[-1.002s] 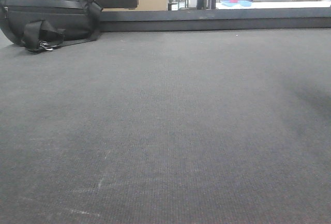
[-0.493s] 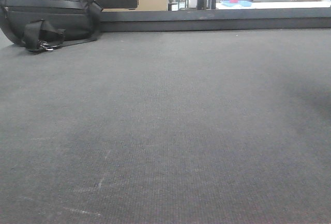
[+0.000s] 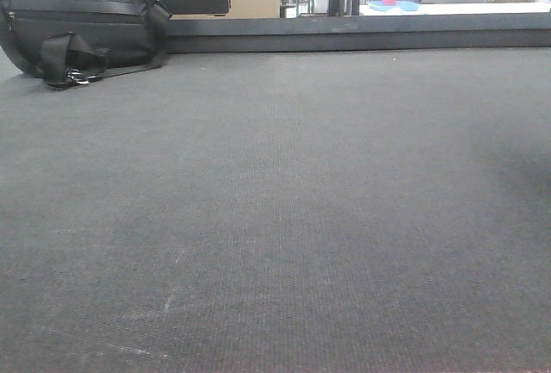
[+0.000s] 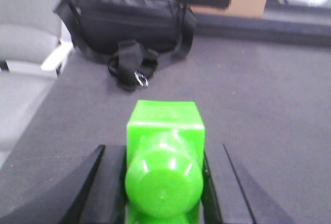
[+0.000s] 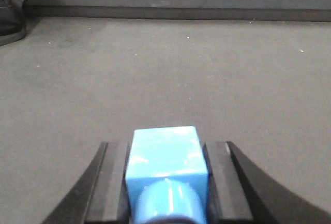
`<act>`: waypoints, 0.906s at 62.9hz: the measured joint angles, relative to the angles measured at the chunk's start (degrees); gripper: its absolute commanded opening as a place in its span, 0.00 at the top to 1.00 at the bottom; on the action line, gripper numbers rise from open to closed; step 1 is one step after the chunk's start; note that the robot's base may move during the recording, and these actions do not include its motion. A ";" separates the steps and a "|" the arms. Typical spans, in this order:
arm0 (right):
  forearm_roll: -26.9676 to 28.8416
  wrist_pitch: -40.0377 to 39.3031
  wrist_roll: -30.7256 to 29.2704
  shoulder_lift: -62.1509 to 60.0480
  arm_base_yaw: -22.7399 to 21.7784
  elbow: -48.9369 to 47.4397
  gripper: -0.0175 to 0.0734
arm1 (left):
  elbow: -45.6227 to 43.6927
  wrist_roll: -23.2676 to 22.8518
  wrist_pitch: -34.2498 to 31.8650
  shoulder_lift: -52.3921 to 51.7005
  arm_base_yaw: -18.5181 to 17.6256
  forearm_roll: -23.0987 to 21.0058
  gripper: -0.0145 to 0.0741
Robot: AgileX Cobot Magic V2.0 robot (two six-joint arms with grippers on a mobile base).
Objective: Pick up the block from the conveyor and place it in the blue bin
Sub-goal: 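Lift both held blocks up off the conveyor belt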
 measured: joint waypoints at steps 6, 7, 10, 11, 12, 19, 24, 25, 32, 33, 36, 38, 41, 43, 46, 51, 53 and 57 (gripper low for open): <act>0.00 0.67 0.00 -3.62 0.00 3.31 0.99 | 4.45 0.00 -0.96 -6.09 0.00 0.00 0.96; 0.00 0.90 0.00 -4.18 0.00 3.63 0.99 | 4.98 0.00 -0.96 -6.98 0.00 0.00 0.96; 0.00 1.06 0.00 -5.92 0.00 4.38 0.99 | 6.50 0.00 -1.07 -10.08 0.00 0.00 0.96; 0.00 1.06 0.00 -6.78 0.00 4.55 0.99 | 6.85 0.00 -1.19 -10.98 0.00 0.00 0.96; 0.00 1.21 0.00 -7.35 0.00 4.56 0.99 | 7.16 0.00 -1.19 -11.87 0.00 0.00 0.96; 0.00 0.43 0.00 -11.38 0.00 4.64 0.99 | 8.22 0.00 -1.19 -18.35 0.00 0.00 0.96; 0.00 -1.01 0.00 -13.47 0.00 4.64 0.99 | 8.22 0.00 -1.61 -22.14 0.00 0.00 0.96; 0.00 -1.37 0.00 -13.72 0.00 4.64 0.99 | 8.22 0.12 -1.61 -22.67 0.00 0.00 0.96; 0.00 -3.39 0.00 -14.96 0.00 4.64 0.99 | 8.35 0.12 -1.61 -26.15 0.00 0.00 0.96; 0.00 -3.52 0.00 -15.15 0.00 4.64 0.99 | 8.35 0.12 -1.61 -26.49 0.00 0.00 0.96; 0.00 -4.45 0.00 -15.34 0.00 4.64 0.99 | 8.35 0.12 -1.61 -27.37 0.00 0.00 0.96; 0.00 -5.12 0.00 -15.44 0.00 4.64 0.99 | 8.35 0.12 -1.72 -27.98 0.00 -0.08 0.96; 0.00 -5.70 0.00 -15.47 0.00 4.64 0.99 | 8.35 0.12 -1.72 -28.50 0.00 -0.08 0.96; 0.00 -5.93 0.00 -15.47 0.00 4.64 0.99 | 8.39 0.12 -1.72 -28.79 0.00 -0.08 0.96; 0.00 -6.08 0.00 -15.47 0.00 4.64 0.99 | 8.39 0.12 -1.72 -29.02 0.00 -0.08 0.96; 0.00 -6.28 0.00 -15.47 0.00 4.64 0.99 | 8.39 0.24 -1.72 -29.12 0.00 -0.08 0.96; 0.00 -6.28 0.00 -15.47 0.00 4.64 0.99 | 8.39 0.24 -1.72 -29.12 0.00 -0.08 0.96; 0.00 -6.41 0.00 -15.47 0.00 4.64 0.99 | 8.39 0.24 -1.72 -29.12 0.00 -0.08 0.96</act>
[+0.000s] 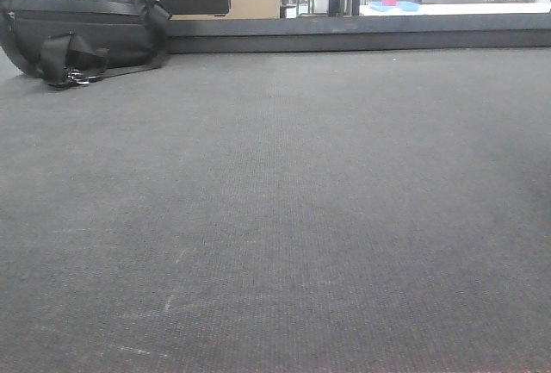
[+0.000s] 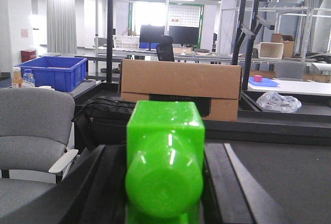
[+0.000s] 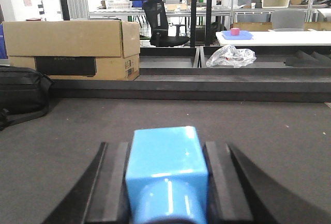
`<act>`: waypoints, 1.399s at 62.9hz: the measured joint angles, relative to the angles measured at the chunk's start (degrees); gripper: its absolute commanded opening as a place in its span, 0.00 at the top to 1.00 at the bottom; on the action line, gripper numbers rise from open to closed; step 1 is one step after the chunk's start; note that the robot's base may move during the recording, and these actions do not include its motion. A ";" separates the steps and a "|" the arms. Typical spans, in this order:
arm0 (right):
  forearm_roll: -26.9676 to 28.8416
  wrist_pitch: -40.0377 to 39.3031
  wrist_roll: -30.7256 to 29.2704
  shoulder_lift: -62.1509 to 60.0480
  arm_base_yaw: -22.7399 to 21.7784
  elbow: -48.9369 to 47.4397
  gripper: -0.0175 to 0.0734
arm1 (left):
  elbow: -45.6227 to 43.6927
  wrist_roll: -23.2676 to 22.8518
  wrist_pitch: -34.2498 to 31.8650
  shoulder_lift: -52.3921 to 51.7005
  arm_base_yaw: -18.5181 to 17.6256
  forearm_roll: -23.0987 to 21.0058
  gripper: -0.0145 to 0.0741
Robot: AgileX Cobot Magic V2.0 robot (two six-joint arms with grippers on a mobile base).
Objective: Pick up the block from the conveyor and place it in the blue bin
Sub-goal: 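Lift both held blocks up off the conveyor belt, then drive the base away from the conveyor holding both blocks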
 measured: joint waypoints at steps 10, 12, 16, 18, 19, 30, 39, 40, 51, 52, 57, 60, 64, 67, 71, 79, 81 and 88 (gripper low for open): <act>0.00 0.00 0.00 0.00 0.00 0.00 0.99 | 0.09 0.00 0.00 0.00 0.00 0.00 0.96; 0.00 0.00 0.00 0.00 0.00 0.00 0.99 | 0.09 0.00 0.00 0.00 0.00 0.00 0.96; 0.00 0.00 0.00 0.00 0.00 0.00 0.99 | 0.09 0.00 0.00 0.00 0.00 0.00 0.96; 0.00 0.00 0.00 0.00 0.00 0.00 0.99 | 0.09 0.00 0.00 0.00 0.00 0.00 0.96; 0.00 0.00 0.00 0.00 0.00 0.00 0.99 | 0.09 0.00 0.00 0.00 0.00 0.00 0.96; 0.00 0.00 0.00 0.00 0.00 0.00 0.99 | 0.09 0.00 0.00 0.00 0.00 0.00 0.96; 0.00 0.00 0.00 0.00 0.00 0.00 0.99 | 0.09 0.00 0.00 0.00 0.00 0.00 0.96; 0.00 0.00 0.00 0.00 0.00 0.00 0.99 | 0.09 0.00 0.00 0.00 0.00 0.00 0.96; 0.00 0.00 0.00 0.00 0.00 0.00 0.99 | 0.09 0.00 0.00 0.00 0.00 0.00 0.96; 0.00 0.00 0.00 0.00 0.00 0.00 0.99 | 0.09 0.00 0.00 0.00 0.00 0.00 0.96; 0.00 0.00 0.00 0.00 0.00 0.00 0.99 | 0.09 0.00 0.00 0.00 0.00 0.00 0.96; 0.00 0.00 0.00 0.00 0.00 0.00 0.99 | 0.09 0.00 0.00 0.00 0.00 0.00 0.96; 0.00 0.00 0.00 0.00 0.00 0.00 0.99 | 0.09 0.00 0.00 0.00 0.00 0.00 0.96; 0.00 0.00 0.00 0.00 0.00 0.00 0.99 | 0.09 0.00 0.00 0.00 0.00 0.00 0.96; 0.00 0.00 0.00 0.00 0.00 0.00 0.99 | 0.09 0.00 0.00 0.00 0.00 0.00 0.96; 0.00 0.00 0.00 0.00 0.00 0.00 0.99 | 0.09 0.00 0.00 0.00 0.00 0.00 0.96; 0.00 0.00 0.00 0.00 0.00 0.00 0.99 | 0.09 0.00 0.00 0.00 0.00 0.00 0.96; 0.00 0.00 0.00 0.00 0.00 0.00 0.99 | 0.09 0.00 0.00 0.00 0.00 0.00 0.96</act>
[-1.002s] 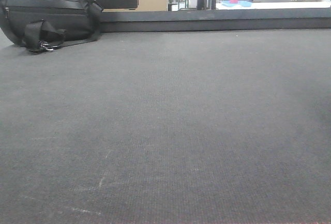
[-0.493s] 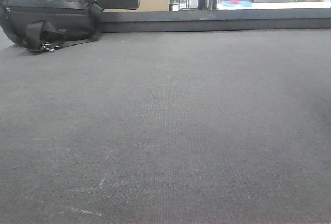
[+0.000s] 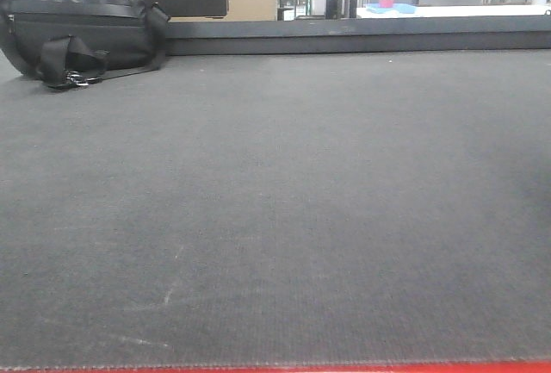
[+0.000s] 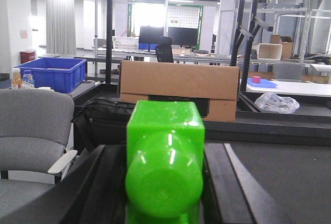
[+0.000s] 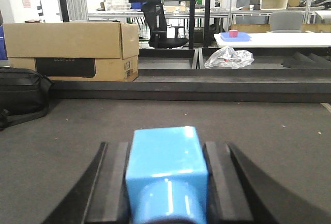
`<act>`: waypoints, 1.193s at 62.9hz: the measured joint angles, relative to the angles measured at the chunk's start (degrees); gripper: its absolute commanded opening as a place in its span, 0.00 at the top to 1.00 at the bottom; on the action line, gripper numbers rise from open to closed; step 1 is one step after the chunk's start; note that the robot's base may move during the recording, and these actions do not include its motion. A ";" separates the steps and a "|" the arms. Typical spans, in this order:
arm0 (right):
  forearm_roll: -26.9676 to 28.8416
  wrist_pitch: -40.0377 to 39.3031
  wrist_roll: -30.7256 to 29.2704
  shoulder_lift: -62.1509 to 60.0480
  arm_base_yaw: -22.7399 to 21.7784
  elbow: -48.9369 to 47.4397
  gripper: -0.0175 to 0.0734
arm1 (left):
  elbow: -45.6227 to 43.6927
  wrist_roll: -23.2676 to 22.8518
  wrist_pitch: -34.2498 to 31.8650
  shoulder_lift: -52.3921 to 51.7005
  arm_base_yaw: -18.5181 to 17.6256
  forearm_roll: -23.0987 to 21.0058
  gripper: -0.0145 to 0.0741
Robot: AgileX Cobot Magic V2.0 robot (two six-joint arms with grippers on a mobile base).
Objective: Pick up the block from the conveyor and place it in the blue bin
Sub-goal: 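Drive the base away from the conveyor holding both blocks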
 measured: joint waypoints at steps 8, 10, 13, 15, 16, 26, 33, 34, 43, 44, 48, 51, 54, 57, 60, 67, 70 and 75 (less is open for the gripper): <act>0.00 0.00 0.00 0.00 0.00 0.00 0.99 | 0.00 0.00 0.00 0.00 0.00 0.00 0.96; 0.00 0.00 0.00 0.00 0.00 0.00 0.99 | 0.00 0.00 0.00 0.00 0.00 0.00 0.96; 0.00 0.00 0.00 0.00 0.00 0.00 0.99 | 0.00 0.00 0.00 0.00 0.00 0.00 0.96; 0.00 0.00 0.00 0.00 0.00 0.00 0.99 | 0.00 0.00 0.00 0.00 0.00 0.00 0.96; 0.00 0.00 0.00 0.00 0.00 0.00 0.99 | 0.00 0.00 0.00 0.00 0.00 0.00 0.96; 0.00 0.00 0.00 0.00 0.00 0.00 0.99 | 0.00 0.00 0.00 0.00 0.00 0.00 0.96; 0.00 0.00 0.00 0.00 0.00 0.00 0.99 | 0.00 0.00 0.00 0.00 0.00 0.00 0.96; 0.00 0.00 0.00 0.00 0.00 0.00 0.99 | 0.00 0.00 0.00 -0.03 0.00 0.00 0.96; 0.00 -0.03 0.00 0.00 0.00 0.00 0.99 | 0.00 0.00 -0.13 -0.13 0.00 0.00 0.96; 0.00 -0.03 0.00 0.00 0.00 0.00 0.99 | 0.00 0.00 -0.13 -0.13 0.00 0.00 0.96; 0.00 -0.03 0.00 0.00 0.00 0.00 0.99 | 0.00 0.00 -0.13 -0.13 0.00 0.00 0.96; 0.00 -0.03 0.00 0.00 0.00 0.00 0.99 | 0.00 0.00 -0.13 -0.13 0.00 0.00 0.96; 0.00 -0.03 0.00 0.00 0.00 0.00 0.99 | 0.00 0.00 -0.13 -0.13 0.00 0.00 0.96; 0.00 -0.03 0.00 0.00 0.00 0.00 0.99 | 0.00 0.00 -0.13 -0.13 0.00 0.00 0.96; 0.00 -0.03 0.00 0.00 0.00 0.00 0.99 | 0.00 0.00 -0.13 -0.13 0.00 0.00 0.96; 0.00 -0.03 0.00 0.00 0.00 0.00 0.99 | 0.00 0.00 -0.13 -0.13 0.00 0.00 0.96; 0.00 -0.03 0.00 0.00 0.00 0.00 0.99 | 0.00 0.00 -0.13 -0.13 0.00 0.00 0.96; 0.00 -0.03 0.00 0.00 0.00 0.00 0.99 | 0.00 0.00 -0.13 -0.13 0.00 0.00 0.96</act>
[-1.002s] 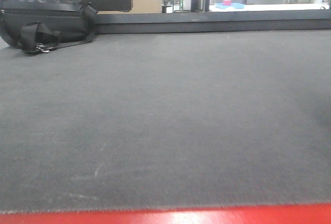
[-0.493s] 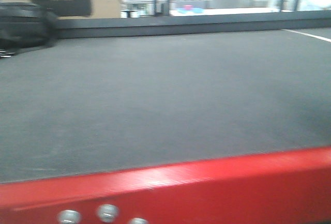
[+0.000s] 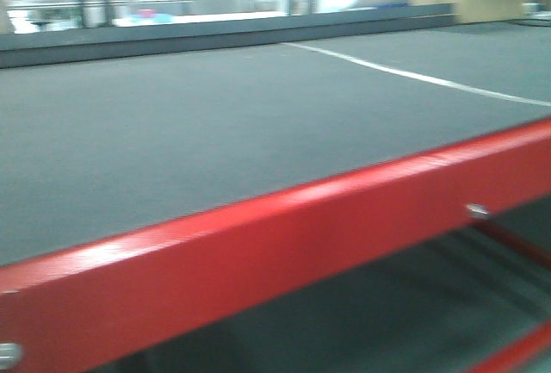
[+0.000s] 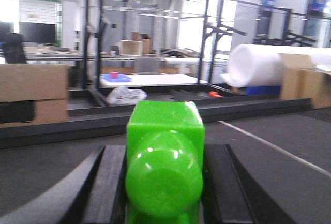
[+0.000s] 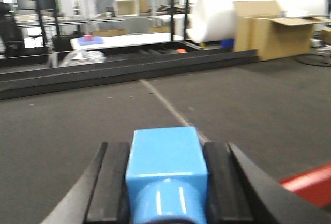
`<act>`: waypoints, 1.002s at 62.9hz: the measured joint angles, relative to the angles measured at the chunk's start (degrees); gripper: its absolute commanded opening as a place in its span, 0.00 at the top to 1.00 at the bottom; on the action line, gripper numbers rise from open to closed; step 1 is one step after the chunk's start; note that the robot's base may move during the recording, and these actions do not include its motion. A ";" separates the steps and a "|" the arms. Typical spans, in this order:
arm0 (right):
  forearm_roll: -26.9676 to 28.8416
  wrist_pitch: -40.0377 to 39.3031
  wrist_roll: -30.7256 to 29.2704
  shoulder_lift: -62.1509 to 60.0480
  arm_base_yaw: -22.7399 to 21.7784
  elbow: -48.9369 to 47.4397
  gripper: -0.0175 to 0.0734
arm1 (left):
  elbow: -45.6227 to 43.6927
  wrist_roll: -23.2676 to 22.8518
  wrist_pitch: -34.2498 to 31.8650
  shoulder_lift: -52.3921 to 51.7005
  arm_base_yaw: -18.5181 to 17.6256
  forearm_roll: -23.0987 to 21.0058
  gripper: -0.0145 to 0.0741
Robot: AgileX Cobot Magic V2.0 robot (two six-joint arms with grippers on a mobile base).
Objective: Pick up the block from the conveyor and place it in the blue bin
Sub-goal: 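Drive the base away from the conveyor holding both blocks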
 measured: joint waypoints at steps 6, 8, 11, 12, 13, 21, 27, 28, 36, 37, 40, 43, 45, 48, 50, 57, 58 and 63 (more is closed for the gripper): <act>0.00 0.00 0.00 0.00 0.00 0.00 0.99 | 0.00 0.00 0.00 0.00 0.00 0.00 0.96; 0.00 0.00 0.00 0.00 0.00 0.00 0.99 | 0.00 0.00 0.00 0.00 0.00 0.00 0.96; 0.00 0.00 0.00 0.00 0.00 0.00 0.99 | 0.00 0.00 0.00 0.00 0.00 0.00 0.96; 0.00 0.00 0.00 0.00 0.00 0.00 0.99 | 0.00 0.00 0.00 0.00 0.00 0.00 0.96; 0.00 0.00 0.00 0.00 0.00 0.00 0.99 | 0.00 0.00 0.00 0.00 0.00 0.00 0.96; 0.00 0.00 0.00 0.00 0.00 0.00 0.99 | 0.00 0.00 0.00 0.00 0.00 0.00 0.96; 0.00 0.00 0.00 0.00 0.00 0.00 0.99 | 0.00 0.00 0.00 0.00 0.00 0.00 0.96; 0.00 0.00 0.00 0.00 0.00 0.00 0.99 | 0.00 0.00 0.00 0.00 0.00 0.00 0.96; 0.00 0.00 0.00 0.00 0.00 0.00 0.99 | 0.00 0.00 0.00 0.00 0.00 0.00 0.96; 0.00 0.00 0.00 0.00 0.00 0.00 0.99 | 0.00 0.00 0.00 0.00 0.00 0.00 0.96; 0.00 0.00 0.00 0.00 0.00 0.00 0.99 | 0.00 0.00 0.00 0.00 0.00 0.00 0.96; 0.00 0.00 0.00 0.00 0.00 0.00 0.99 | 0.00 0.00 0.00 0.00 0.00 0.00 0.96; 0.00 0.00 0.00 0.00 0.00 0.00 0.99 | 0.00 0.00 0.00 0.00 0.00 0.00 0.96; 0.00 0.00 0.00 0.00 0.00 0.00 0.99 | 0.00 0.00 0.00 0.00 0.00 0.00 0.96; 0.00 0.00 0.00 0.00 0.00 0.00 0.99 | 0.00 0.00 0.00 0.00 0.00 0.00 0.96; 0.00 0.00 0.00 0.00 0.00 0.00 0.99 | 0.00 0.00 0.00 0.00 0.00 0.00 0.96; 0.00 0.00 0.00 0.00 0.00 0.00 0.99 | 0.00 0.00 0.00 0.00 0.00 0.00 0.96; 0.00 0.00 0.00 0.00 0.00 0.00 0.99 | 0.00 0.00 0.00 0.00 0.00 0.00 0.96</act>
